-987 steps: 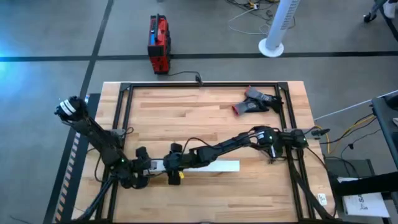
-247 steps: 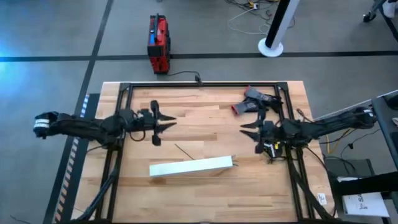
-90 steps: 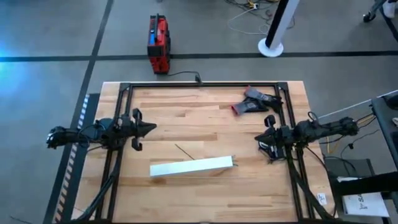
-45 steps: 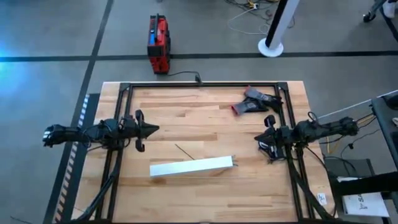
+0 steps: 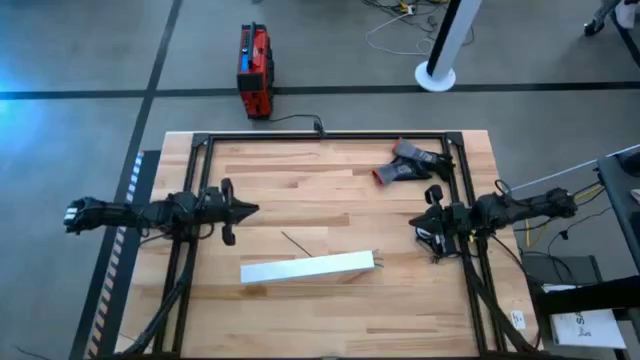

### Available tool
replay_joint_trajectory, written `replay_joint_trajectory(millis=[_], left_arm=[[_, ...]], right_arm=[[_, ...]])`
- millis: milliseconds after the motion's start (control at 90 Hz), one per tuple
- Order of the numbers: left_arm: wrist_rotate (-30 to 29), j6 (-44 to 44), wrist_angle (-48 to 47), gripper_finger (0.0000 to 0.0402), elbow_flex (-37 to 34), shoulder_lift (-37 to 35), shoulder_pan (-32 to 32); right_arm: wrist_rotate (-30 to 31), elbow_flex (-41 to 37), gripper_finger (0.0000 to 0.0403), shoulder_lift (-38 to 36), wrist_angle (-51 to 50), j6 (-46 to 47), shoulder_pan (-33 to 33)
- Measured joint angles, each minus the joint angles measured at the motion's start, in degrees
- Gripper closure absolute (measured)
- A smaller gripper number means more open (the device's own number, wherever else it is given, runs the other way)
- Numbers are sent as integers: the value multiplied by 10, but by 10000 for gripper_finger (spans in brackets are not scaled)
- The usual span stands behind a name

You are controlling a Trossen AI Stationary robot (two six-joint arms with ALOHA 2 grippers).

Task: Ziptie cables
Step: Return to Home Position

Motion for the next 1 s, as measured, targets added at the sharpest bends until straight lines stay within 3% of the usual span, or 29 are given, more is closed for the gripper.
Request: replay_joint_trajectory(millis=[1000], left_arm=[[0, 0, 0, 400, 0, 44, 0]], right_arm=[[0, 0, 403, 0, 0, 0, 0]])
